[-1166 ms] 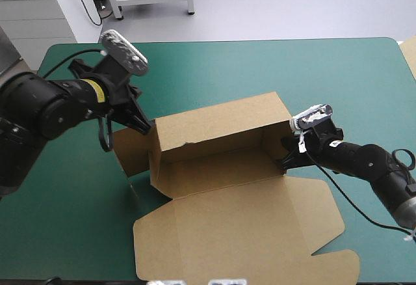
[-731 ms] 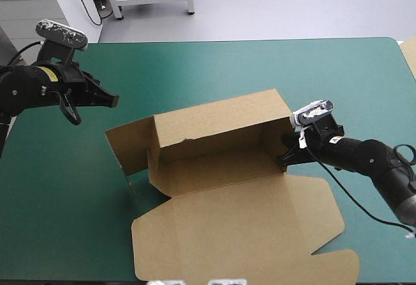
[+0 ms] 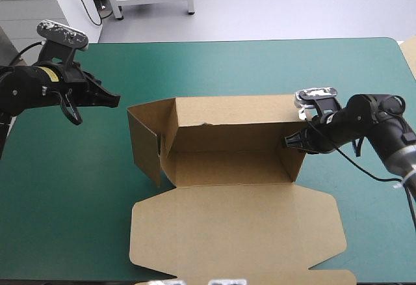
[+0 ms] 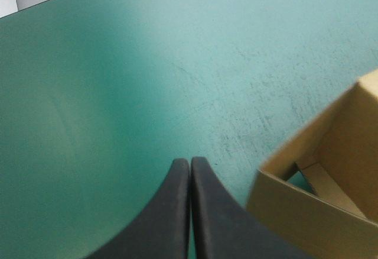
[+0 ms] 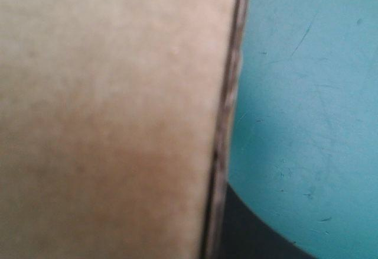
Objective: Fold the box
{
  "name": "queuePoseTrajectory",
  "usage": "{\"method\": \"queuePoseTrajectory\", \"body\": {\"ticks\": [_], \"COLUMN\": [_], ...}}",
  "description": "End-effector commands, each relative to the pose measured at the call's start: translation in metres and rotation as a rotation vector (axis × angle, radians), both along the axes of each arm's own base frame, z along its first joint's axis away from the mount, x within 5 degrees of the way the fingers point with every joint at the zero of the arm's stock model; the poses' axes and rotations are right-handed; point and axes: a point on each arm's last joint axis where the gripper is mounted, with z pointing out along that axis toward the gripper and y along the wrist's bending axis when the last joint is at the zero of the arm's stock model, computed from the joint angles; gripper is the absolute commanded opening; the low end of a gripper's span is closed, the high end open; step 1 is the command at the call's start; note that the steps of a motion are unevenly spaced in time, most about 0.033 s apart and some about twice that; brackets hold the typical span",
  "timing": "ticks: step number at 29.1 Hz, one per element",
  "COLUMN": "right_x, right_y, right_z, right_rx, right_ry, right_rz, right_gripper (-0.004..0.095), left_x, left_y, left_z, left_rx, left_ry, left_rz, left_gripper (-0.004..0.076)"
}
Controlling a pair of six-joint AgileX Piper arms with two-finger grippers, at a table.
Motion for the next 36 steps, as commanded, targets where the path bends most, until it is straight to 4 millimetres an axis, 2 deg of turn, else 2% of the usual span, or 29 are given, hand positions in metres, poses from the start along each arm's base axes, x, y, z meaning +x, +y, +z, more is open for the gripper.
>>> {"method": "queuePoseTrajectory", "body": {"ticks": [1, 8, 15, 17, 20, 25, 28, 36], "right_x": [0.013, 0.054, 0.081, 0.085, 0.091, 0.100, 0.102, 0.094], "right_y": [0.005, 0.012, 0.017, 0.018, 0.018, 0.020, 0.020, 0.019], "right_z": [0.003, -0.031, -0.036, -0.031, -0.021, 0.000, 0.014, 0.056], "right_rx": [0.055, 0.045, 0.037, 0.036, 0.044, 0.069, 0.077, 0.040], "right_ry": [-0.057, -0.049, -0.039, -0.070, -0.129, -0.224, -0.251, -0.249], "right_rz": [-0.028, -0.060, -0.052, -0.039, -0.037, -0.058, -0.052, 0.006], "right_gripper": [-0.0019, -0.0019, -0.0018, 0.0005, 0.0108, 0.0371, 0.0479, 0.0508], "left_x": [-0.015, -0.016, -0.016, -0.016, -0.016, -0.017, -0.017, -0.017], "left_y": [0.001, 0.000, 0.000, 0.000, 0.000, -0.003, -0.003, -0.003], "left_z": [0.012, 0.012, 0.012, 0.012, 0.012, 0.013, 0.013, 0.013], "left_rx": [-0.042, -0.053, -0.054, -0.056, -0.056, -0.089, -0.089, -0.088], "left_ry": [-0.010, -0.007, -0.007, -0.007, -0.007, 0.002, 0.002, 0.002], "left_rz": [-0.007, -0.017, -0.019, -0.020, -0.020, -0.037, -0.037, -0.033], "left_gripper": [-0.0008, -0.0008, -0.0008, -0.0008, -0.0008, -0.0008, -0.0008, -0.0008]}}
